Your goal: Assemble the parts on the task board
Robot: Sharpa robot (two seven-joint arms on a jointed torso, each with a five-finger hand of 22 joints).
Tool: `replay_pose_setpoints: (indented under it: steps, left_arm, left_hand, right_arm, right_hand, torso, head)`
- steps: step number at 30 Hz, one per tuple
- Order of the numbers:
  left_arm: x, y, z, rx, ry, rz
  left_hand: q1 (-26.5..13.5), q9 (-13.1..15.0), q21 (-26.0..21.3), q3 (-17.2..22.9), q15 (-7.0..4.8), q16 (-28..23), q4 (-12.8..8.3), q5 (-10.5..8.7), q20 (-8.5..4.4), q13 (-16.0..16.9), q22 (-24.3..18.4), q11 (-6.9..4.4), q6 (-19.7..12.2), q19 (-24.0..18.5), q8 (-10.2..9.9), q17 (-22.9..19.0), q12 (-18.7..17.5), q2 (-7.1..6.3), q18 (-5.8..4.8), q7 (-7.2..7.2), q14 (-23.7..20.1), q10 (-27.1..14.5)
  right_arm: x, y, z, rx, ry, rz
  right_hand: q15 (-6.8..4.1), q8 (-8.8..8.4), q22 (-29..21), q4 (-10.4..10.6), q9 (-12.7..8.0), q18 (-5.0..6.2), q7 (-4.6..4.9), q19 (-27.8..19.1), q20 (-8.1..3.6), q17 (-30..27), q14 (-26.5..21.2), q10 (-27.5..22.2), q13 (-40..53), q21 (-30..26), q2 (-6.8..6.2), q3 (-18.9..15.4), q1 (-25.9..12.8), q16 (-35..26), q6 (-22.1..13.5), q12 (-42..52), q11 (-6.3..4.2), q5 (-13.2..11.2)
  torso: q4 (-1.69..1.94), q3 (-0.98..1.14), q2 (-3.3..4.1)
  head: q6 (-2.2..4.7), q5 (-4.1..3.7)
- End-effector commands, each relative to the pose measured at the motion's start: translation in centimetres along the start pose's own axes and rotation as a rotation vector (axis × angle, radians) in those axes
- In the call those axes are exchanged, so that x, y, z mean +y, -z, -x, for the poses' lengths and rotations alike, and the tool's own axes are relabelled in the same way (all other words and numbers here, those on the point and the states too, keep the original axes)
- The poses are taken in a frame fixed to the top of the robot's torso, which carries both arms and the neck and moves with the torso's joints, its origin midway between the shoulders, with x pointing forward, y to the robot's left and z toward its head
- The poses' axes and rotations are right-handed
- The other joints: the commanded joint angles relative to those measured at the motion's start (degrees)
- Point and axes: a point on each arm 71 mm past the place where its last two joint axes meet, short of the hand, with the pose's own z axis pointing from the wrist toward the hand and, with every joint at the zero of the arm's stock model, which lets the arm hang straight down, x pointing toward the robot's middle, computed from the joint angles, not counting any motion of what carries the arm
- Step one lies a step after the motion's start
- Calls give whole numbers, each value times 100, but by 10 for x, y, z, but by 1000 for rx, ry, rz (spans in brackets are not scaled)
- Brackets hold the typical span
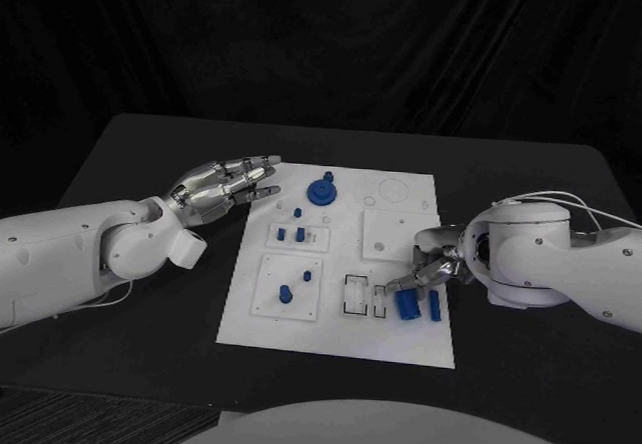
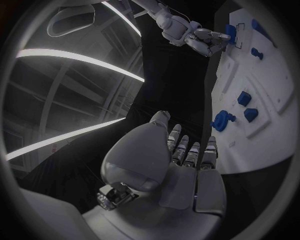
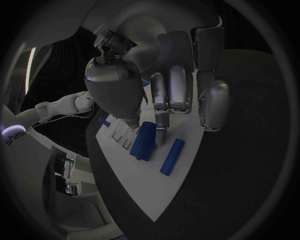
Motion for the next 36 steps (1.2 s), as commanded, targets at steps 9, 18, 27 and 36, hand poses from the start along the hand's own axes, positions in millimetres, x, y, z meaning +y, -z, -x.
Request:
replay_pose_setpoints:
  steps: [9,18,27,36]
  left_arm:
    - [1,0,-2,20,17,-2]
    - [2,0,-2,22,19,3]
    - [3,0,-3,26,23,7]
    - [4,1,-2,26,24,9]
  left_hand:
    - [-94,2,-17,-14,9,23,93,-54,5,4,-7,33,59,8,50,6,51,-4,21,16,11,23]
    - [-105,2,-17,-19,11,25,112,-64,7,4,-9,36,61,8,54,7,57,-2,21,21,12,23]
    - [-110,1,-18,-20,13,25,123,-68,9,6,-11,48,53,7,55,7,67,0,21,21,12,28]
    - [-112,0,-18,-19,16,26,130,-69,10,6,-13,58,46,6,54,7,70,4,21,19,14,29]
  right_arm:
    - [1,-7,-4,44,13,-21]
    - [2,-10,-5,28,-15,-18]
    - [-1,-8,-5,8,-184,4]
    - [-5,-3,-8,31,-391,23]
  right_hand:
    - [92,9,772,-212,455,145,56,-21,71,1438,591,600,1510,-301,-100,39,418,1,-465,36,86,614]
    - [82,336,753,-565,1251,152,46,14,68,1391,582,600,1510,-417,-172,446,955,-21,-1012,36,82,3187]
    - [46,557,720,-655,1661,177,4,-18,34,1382,580,600,1510,-629,-395,1314,986,-23,-1096,36,40,4812]
    - [28,734,690,-689,1925,199,-24,-38,19,1327,569,600,1510,-801,-543,1768,744,-48,-1091,36,13,4969]
  torso:
    - [-1,-3,0]
    - [4,-2,0]
    - [1,0,3]
    - [-1,4,0]
  head:
    - [0,13]
    - [0,32]
    - [0,33]
    - [0,72]
